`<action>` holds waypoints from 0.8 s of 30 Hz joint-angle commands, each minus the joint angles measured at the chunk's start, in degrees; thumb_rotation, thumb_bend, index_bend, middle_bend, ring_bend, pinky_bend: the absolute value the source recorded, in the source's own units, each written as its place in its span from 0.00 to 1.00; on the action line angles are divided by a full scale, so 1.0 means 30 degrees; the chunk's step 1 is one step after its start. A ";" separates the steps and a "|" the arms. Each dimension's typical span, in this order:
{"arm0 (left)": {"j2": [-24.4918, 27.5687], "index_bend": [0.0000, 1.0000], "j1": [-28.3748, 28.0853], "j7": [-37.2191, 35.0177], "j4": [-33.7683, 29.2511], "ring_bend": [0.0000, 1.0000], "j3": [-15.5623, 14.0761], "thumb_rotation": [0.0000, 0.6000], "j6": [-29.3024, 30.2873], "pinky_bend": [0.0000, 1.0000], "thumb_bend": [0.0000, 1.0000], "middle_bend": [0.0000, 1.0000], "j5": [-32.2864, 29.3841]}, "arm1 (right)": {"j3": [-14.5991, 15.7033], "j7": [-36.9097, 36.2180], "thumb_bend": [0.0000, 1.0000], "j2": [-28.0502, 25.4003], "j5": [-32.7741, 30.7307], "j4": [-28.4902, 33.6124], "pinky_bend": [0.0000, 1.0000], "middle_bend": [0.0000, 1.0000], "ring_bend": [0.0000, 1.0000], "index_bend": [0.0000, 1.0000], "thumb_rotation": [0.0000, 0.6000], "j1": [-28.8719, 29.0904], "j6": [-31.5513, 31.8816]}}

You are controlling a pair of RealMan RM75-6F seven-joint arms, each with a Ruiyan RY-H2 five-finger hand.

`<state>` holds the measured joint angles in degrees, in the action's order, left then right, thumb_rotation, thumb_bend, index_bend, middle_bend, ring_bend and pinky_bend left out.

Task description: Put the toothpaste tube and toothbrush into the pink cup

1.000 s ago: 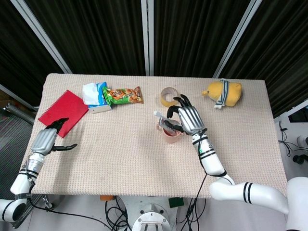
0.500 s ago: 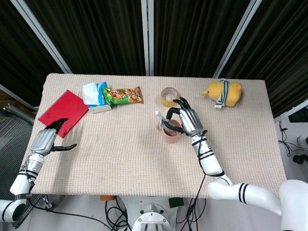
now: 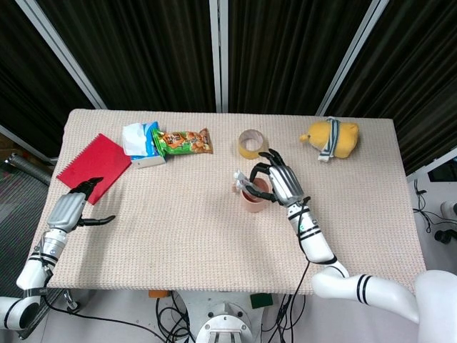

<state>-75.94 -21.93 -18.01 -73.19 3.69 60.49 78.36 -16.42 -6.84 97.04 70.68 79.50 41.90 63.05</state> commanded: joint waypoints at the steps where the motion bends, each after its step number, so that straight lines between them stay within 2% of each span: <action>1: 0.0022 0.09 0.0000 0.0021 -0.0031 0.09 0.0009 0.50 0.0017 0.21 0.04 0.08 0.0004 | 0.0044 -0.0164 0.50 -0.0091 0.0075 0.0036 0.00 0.43 0.06 0.46 1.00 -0.0070 -0.0095; 5: 0.0073 0.09 -0.0002 0.0075 -0.0119 0.09 0.0021 0.50 -0.0006 0.21 0.04 0.08 -0.0036 | 0.0042 -0.0511 0.34 -0.0176 0.0169 0.0029 0.00 0.39 0.03 0.36 1.00 -0.0258 -0.0050; 11: 0.0108 0.09 -0.0017 0.0154 -0.0175 0.09 0.0049 0.50 0.0015 0.21 0.04 0.08 -0.0042 | 0.0099 -0.0852 0.23 -0.0540 0.0796 0.0126 0.00 0.32 0.00 0.28 1.00 -0.0616 0.0529; 19: 0.0428 0.09 0.0012 0.0468 -0.0610 0.09 0.0282 0.50 0.0523 0.21 0.04 0.08 0.0004 | 0.0522 -0.1238 0.20 -0.1657 0.3008 0.0730 0.00 0.16 0.00 0.08 1.00 -0.1626 0.2905; 22: 0.0794 0.09 0.0175 0.0860 -0.1099 0.09 0.0419 0.49 0.1089 0.21 0.04 0.08 0.0020 | 0.1164 0.0271 0.19 -0.2404 0.4315 0.0707 0.00 0.09 0.00 0.02 1.00 -0.2389 0.4531; 24: 0.1146 0.09 0.0328 0.1244 -0.1564 0.09 0.0480 0.49 0.1517 0.21 0.04 0.08 0.0047 | 0.1777 0.2337 0.19 -0.3305 0.4714 0.0993 0.00 0.05 0.00 0.00 1.00 -0.3127 0.5265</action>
<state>-73.17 -21.30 -14.99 -77.11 4.92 64.29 78.43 -13.55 -6.43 90.47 82.07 81.59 35.49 75.66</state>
